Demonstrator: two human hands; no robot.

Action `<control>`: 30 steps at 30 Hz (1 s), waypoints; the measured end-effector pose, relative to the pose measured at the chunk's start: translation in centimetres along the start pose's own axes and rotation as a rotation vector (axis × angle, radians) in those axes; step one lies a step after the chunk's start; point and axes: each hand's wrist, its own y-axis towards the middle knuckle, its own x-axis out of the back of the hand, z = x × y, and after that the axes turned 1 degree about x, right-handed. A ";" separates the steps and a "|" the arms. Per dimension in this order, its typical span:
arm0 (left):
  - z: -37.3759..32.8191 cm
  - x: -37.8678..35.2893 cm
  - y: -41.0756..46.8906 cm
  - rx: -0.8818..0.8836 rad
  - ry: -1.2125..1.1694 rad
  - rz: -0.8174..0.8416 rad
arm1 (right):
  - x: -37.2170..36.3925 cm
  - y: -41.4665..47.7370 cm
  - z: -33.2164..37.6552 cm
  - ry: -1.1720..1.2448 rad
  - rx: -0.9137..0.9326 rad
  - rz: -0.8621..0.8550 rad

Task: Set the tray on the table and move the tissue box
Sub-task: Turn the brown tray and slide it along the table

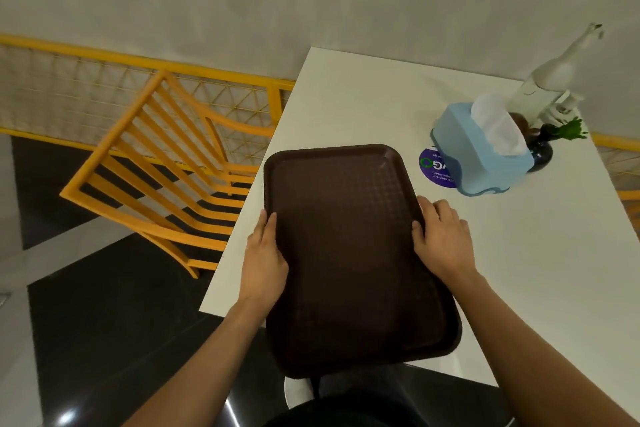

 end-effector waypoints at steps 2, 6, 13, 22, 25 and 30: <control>0.2 0.0 1.1 -0.023 0.063 -0.008 | -0.4 0.7 0.2 0.043 -0.065 0.057; 0.3 0.3 3.3 -0.078 0.196 -0.033 | -1.4 1.6 0.8 0.069 -0.118 0.100; -1.0 0.5 7.2 -0.055 0.232 -0.043 | -2.3 4.0 1.2 0.087 -0.164 0.083; -1.3 1.2 10.3 -0.083 0.302 -0.035 | -3.2 6.0 2.3 0.123 -0.224 0.093; -1.2 1.4 11.9 -0.128 0.304 -0.046 | -3.1 6.5 2.8 0.125 -0.256 0.089; -1.1 1.7 14.6 -0.200 0.300 -0.027 | -2.7 7.5 3.9 0.110 -0.301 0.081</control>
